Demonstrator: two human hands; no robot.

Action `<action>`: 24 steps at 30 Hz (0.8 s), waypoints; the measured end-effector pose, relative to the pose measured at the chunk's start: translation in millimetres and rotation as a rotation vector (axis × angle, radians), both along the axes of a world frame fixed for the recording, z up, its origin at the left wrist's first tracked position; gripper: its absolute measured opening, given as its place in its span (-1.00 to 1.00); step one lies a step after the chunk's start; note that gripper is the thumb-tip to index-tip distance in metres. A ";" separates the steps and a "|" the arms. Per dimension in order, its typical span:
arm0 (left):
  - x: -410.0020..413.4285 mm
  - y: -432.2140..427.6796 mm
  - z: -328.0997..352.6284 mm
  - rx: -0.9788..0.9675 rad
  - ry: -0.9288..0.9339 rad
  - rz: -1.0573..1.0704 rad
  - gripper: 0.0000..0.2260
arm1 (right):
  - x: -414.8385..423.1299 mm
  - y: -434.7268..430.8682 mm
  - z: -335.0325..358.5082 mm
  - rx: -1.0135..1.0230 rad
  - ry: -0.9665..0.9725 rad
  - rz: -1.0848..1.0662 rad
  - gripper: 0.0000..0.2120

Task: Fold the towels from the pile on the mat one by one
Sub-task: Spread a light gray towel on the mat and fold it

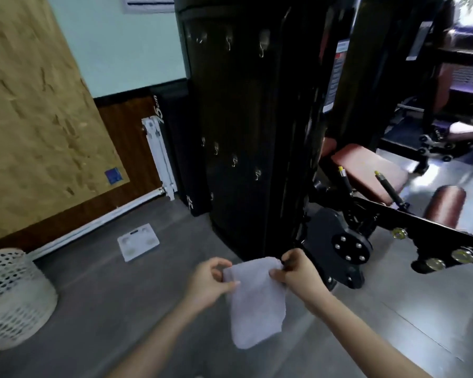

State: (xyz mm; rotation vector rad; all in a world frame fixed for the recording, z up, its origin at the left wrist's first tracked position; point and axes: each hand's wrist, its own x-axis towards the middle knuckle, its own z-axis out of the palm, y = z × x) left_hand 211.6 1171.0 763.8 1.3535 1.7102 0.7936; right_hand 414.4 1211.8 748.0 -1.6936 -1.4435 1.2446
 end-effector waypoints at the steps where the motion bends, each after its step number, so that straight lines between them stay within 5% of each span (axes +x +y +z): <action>1: -19.7 23.3 3.2 0.004 0.014 -0.007 -0.70 | -20.6 20.6 3.6 -0.014 0.037 -0.051 -0.69; 12: -175.4 211.1 16.5 -0.015 -0.069 0.122 -0.76 | -192.3 212.5 18.1 0.112 0.093 -0.029 -0.84; 18: -234.1 316.0 -6.0 -0.042 -0.157 0.284 -0.77 | -246.9 322.9 0.9 0.088 0.130 0.183 -0.70; 24: -273.5 413.0 -20.1 -0.115 -0.224 0.323 -0.74 | -294.1 435.5 -17.3 0.079 0.162 0.144 -0.65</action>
